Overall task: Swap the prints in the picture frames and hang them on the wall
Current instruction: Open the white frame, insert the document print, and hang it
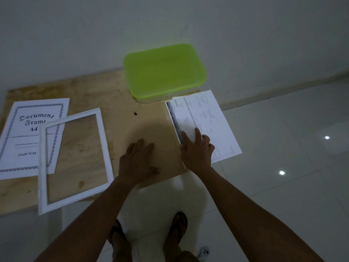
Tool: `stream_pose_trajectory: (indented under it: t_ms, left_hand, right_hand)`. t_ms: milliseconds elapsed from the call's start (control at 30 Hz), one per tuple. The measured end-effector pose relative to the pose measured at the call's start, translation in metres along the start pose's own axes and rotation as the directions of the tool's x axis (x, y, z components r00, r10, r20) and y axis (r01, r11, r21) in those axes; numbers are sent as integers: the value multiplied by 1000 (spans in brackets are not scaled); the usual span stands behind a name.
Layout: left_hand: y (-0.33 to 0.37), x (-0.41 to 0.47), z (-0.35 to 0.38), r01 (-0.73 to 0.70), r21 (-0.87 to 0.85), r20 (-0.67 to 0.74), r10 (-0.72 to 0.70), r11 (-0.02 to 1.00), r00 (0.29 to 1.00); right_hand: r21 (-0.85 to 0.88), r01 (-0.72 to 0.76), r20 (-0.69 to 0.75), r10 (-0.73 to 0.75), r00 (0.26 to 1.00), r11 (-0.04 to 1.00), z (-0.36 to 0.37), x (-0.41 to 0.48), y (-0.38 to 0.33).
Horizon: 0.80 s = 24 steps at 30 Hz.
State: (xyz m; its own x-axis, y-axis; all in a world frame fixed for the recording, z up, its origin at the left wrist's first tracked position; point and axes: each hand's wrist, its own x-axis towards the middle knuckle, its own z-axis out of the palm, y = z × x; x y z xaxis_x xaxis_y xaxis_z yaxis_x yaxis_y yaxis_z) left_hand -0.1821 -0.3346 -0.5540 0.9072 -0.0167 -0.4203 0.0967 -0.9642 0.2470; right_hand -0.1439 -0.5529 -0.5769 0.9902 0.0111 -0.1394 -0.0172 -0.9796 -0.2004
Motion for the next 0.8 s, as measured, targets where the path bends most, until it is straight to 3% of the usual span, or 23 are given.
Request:
stream_pose_trajectory:
  t_ms: [167, 400, 633, 800]
  left_hand:
    - [-2, -4, 2, -25, -49, -15, 24, 999, 1000]
    - [-29, -23, -5, -56, -152, -177, 28, 987, 984]
    - [-101, -57, -29, 63, -240, -249, -124, 969, 961]
    - [-179, -87, -41, 124, -297, -384, -238, 947, 892]
  right_hand:
    - [9, -4, 21, 4, 1000, 1000, -3, -1, -2]
    - [80, 15, 50, -19, 999, 997, -15, -10, -40]
    - [127, 157, 55, -165, 985, 979, -9, -27, -124]
    - [121, 241, 53, -249, 967, 963, 2, -39, -205]
